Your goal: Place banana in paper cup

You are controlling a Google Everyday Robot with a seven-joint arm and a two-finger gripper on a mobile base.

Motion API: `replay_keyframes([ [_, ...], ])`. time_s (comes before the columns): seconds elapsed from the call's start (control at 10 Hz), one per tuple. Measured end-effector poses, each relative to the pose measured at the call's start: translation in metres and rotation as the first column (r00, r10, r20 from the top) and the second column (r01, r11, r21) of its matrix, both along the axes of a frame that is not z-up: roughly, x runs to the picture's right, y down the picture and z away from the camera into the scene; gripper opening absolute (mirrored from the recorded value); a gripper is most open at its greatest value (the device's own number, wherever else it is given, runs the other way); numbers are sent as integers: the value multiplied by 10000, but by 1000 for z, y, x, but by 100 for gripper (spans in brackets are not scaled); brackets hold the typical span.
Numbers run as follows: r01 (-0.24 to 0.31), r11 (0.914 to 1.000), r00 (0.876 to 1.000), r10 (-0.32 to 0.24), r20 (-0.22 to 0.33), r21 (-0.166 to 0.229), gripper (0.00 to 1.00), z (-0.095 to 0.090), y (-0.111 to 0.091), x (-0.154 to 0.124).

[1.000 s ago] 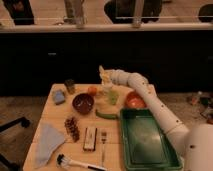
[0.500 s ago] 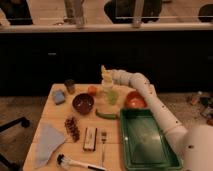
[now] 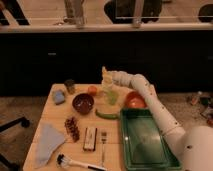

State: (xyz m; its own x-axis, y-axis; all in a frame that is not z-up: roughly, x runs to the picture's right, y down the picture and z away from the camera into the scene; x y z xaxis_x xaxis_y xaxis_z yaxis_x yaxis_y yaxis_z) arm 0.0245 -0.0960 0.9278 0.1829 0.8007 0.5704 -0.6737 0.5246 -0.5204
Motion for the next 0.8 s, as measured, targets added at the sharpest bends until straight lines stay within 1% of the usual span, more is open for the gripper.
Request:
replay_keyframes([
  [0.3,-60,9999,10000,60,62,-102,1,4,4,0],
  [0.6,-52,9999,9999,53,106,-124,1,5,7,1],
  [0.7,-53,9999,9999,54,107,-126,3,5,7,1],
  [0.8,-56,9999,9999,57,105,-127,10,5,7,1],
])
